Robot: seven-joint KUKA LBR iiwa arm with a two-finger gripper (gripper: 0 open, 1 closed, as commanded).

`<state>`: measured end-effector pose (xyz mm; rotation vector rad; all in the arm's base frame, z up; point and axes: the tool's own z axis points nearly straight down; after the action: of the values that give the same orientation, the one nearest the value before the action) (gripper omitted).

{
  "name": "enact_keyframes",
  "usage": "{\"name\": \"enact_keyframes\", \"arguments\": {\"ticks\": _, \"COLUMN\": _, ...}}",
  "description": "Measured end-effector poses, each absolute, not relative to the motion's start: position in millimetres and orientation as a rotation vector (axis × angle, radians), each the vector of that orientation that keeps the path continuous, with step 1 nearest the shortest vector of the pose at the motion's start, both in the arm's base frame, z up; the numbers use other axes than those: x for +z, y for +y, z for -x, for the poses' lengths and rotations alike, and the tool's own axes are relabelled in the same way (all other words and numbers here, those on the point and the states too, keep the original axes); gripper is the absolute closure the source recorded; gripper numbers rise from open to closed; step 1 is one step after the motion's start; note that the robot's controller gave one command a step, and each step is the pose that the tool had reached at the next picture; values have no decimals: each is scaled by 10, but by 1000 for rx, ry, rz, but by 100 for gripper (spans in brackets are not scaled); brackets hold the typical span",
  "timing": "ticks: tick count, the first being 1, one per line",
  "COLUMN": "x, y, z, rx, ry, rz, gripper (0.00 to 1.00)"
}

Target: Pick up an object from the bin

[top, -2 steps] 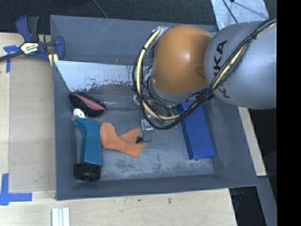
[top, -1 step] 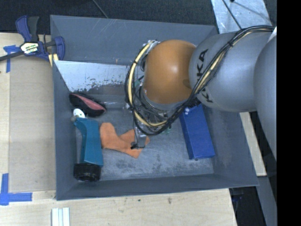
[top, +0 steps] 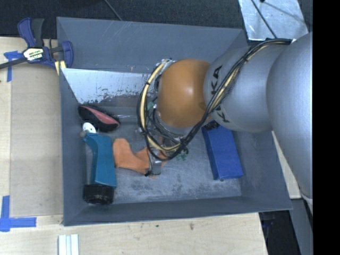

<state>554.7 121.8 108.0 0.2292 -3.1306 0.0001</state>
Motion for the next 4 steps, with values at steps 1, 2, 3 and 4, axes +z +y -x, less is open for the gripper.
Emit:
{"name": "enact_keyframes", "arguments": {"ticks": 1, "x": 1069, "y": 1150, "z": -5579, "rx": -1, "ry": -3110, "rz": -468, "gripper": 100}}
{"name": "enact_keyframes", "arguments": {"ticks": 2, "x": 1068, "y": 1150, "z": -5579, "rx": -1, "ry": -3109, "rz": -468, "gripper": 0}}
{"name": "enact_keyframes", "arguments": {"ticks": 3, "x": 1068, "y": 1149, "z": -5579, "rx": -1, "ry": -3109, "rz": -467, "gripper": 0}}
{"name": "enact_keyframes", "arguments": {"ticks": 4, "x": 711, "y": 1106, "z": -5704, "rx": 0, "ry": -3075, "rz": -640, "gripper": 100}}
